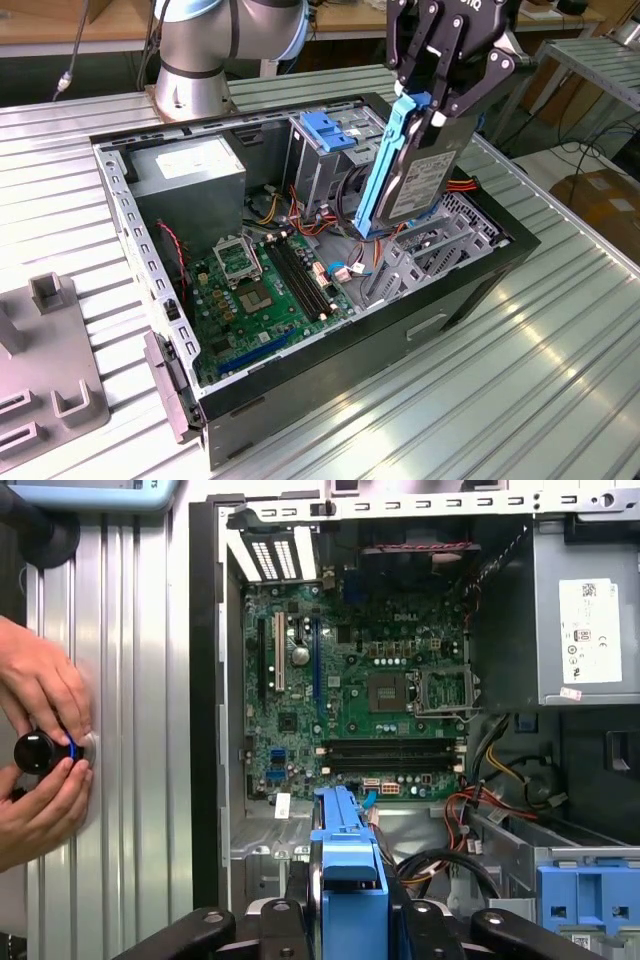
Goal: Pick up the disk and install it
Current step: 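Insert the disk into the insertion slot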
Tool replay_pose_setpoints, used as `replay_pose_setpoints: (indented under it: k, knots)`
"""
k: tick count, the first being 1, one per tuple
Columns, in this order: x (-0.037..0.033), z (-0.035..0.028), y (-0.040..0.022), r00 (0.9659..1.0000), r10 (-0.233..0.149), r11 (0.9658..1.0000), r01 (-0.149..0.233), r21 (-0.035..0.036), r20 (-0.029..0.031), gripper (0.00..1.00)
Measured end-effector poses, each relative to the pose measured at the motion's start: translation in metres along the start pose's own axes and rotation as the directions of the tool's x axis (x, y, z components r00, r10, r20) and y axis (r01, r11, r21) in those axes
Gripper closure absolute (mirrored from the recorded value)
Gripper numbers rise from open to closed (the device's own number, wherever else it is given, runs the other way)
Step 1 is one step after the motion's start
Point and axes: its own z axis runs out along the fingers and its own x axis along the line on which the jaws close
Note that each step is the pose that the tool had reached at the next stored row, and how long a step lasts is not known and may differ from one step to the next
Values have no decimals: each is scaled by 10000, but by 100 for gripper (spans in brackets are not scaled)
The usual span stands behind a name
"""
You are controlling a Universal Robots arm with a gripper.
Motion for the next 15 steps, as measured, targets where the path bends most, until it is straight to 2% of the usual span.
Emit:
replay_pose_setpoints:
  k: [4,15]
  knots:
    - [0,-1,-26,10000,1,10000,-1,0,0,63]
    - [0,-1,-46,10000,0,10000,0,0,0,63]
